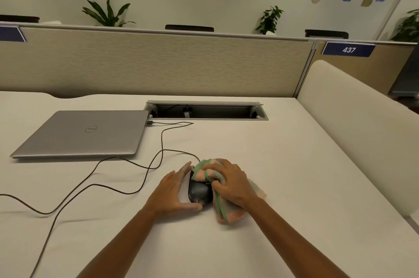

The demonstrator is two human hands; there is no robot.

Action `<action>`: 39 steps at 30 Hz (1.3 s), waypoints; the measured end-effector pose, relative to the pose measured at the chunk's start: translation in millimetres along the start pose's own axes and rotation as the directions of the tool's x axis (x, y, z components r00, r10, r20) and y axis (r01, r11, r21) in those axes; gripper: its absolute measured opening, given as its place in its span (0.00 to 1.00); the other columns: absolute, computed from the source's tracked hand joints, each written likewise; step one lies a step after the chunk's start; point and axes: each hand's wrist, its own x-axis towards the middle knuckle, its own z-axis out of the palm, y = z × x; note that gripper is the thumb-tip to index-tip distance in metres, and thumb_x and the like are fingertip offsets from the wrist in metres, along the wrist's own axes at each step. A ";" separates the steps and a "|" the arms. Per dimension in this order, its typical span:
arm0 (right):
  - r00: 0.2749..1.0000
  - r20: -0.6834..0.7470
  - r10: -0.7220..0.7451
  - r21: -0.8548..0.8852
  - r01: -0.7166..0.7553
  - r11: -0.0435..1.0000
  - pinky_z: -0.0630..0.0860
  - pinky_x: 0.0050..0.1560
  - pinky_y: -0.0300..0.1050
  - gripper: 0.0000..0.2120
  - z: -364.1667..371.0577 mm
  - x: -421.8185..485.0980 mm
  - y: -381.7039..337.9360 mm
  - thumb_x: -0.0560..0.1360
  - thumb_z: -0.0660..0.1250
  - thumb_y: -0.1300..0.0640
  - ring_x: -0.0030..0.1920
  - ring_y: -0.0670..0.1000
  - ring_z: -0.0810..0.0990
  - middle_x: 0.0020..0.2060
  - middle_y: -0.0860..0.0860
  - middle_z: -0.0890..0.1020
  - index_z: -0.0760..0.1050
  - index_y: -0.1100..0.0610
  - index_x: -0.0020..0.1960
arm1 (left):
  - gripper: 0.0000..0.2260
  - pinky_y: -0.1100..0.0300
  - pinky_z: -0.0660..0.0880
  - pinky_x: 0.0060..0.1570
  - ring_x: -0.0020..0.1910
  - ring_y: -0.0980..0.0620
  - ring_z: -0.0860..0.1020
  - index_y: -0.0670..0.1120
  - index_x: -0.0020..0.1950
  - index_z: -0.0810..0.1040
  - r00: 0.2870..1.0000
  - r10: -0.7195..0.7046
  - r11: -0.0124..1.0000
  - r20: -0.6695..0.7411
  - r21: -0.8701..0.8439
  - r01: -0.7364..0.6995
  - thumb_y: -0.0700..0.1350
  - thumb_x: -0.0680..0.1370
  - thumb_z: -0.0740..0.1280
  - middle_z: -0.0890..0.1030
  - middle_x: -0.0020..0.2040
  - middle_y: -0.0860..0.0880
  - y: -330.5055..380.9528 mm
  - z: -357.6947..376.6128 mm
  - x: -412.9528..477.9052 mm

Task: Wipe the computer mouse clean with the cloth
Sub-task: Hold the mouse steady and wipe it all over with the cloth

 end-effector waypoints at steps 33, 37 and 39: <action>0.986 -0.069 -0.149 0.014 0.150 0.989 0.70 0.58 0.48 0.21 -19.1 -42.8 1.6 0.61 0.57 0.48 0.55 0.46 0.74 0.56 0.34 0.71 0.73 0.38 0.52 | 0.50 0.54 0.55 0.72 0.68 0.60 0.62 0.54 0.72 0.57 0.990 0.131 0.991 -0.051 -0.001 -0.131 0.77 0.56 0.59 0.63 0.72 0.57 -7.2 2.5 3.0; 0.990 -0.136 0.031 0.106 -0.016 0.994 0.71 0.60 0.54 0.21 -20.2 -17.6 -13.1 0.60 0.58 0.47 0.57 0.51 0.75 0.56 0.45 0.75 0.79 0.43 0.50 | 0.50 0.55 0.55 0.71 0.66 0.61 0.64 0.54 0.72 0.57 0.991 0.122 0.992 -0.056 -0.021 -0.123 0.77 0.55 0.62 0.65 0.70 0.57 -5.1 1.3 1.2; 0.995 -0.087 0.043 0.042 -0.039 0.998 0.69 0.62 0.53 0.23 -16.1 -10.7 -26.2 0.62 0.57 0.49 0.60 0.52 0.72 0.61 0.46 0.73 0.76 0.43 0.56 | 0.46 0.53 0.57 0.70 0.62 0.62 0.65 0.54 0.71 0.58 0.990 0.124 0.992 -0.063 -0.029 -0.126 0.72 0.58 0.66 0.67 0.69 0.57 -4.3 2.0 1.0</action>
